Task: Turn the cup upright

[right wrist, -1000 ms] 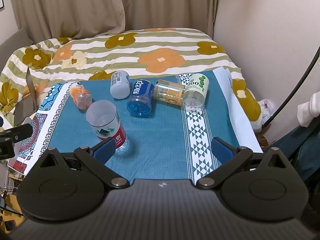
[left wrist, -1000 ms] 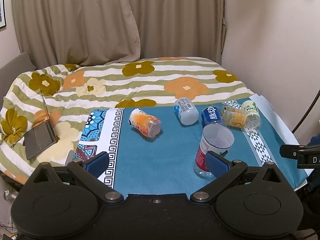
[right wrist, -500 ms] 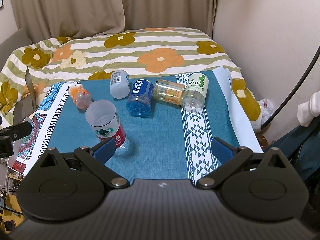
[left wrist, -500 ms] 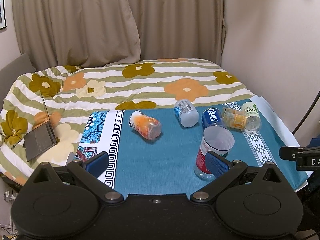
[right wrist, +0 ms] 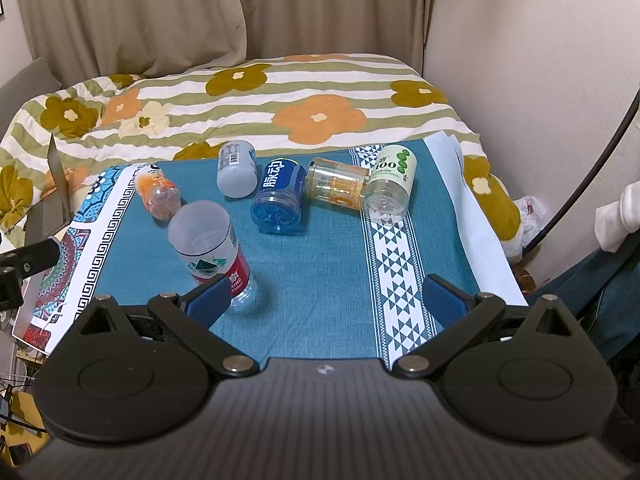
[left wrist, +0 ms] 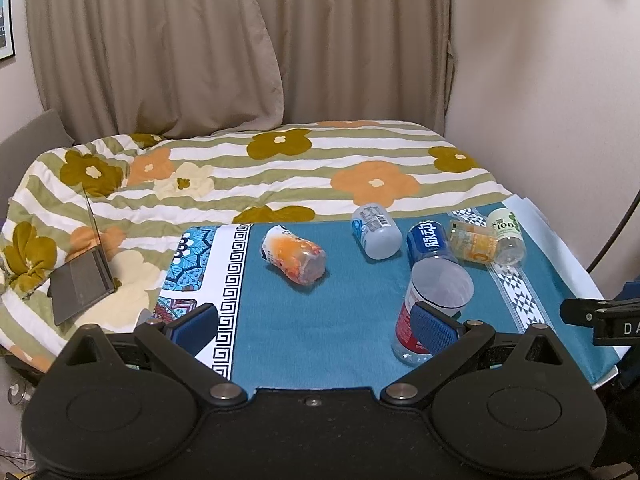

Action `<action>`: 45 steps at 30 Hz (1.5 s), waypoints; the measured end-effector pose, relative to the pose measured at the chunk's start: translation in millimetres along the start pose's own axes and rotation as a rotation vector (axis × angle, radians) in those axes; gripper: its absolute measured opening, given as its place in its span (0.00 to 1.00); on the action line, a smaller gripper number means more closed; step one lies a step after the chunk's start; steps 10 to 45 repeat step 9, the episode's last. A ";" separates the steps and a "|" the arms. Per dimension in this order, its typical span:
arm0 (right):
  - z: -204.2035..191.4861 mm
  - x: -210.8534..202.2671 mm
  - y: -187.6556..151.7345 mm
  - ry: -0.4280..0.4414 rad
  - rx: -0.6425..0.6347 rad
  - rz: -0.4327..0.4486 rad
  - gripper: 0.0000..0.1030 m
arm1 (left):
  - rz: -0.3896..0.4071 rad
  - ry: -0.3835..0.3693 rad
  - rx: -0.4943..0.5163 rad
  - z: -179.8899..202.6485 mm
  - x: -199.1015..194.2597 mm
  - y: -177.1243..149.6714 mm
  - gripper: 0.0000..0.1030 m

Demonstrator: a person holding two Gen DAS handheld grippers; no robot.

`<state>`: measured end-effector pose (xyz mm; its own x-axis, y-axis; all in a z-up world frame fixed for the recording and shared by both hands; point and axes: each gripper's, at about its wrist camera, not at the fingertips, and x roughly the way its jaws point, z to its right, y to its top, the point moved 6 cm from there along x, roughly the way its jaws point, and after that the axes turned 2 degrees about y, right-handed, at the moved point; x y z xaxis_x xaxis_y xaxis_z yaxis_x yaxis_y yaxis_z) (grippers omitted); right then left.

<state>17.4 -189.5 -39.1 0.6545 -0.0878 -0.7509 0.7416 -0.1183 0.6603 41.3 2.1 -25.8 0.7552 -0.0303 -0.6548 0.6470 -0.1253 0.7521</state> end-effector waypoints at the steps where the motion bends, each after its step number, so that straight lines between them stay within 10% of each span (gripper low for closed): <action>1: 0.0 0.1 0.1 0.001 0.001 0.000 1.00 | -0.001 0.002 -0.003 -0.2 0.9 0.4 1.00; 45: -3.1 3.8 -3.4 0.025 -0.034 0.005 1.00 | 0.014 0.015 -0.008 -4.4 1.5 1.5 1.00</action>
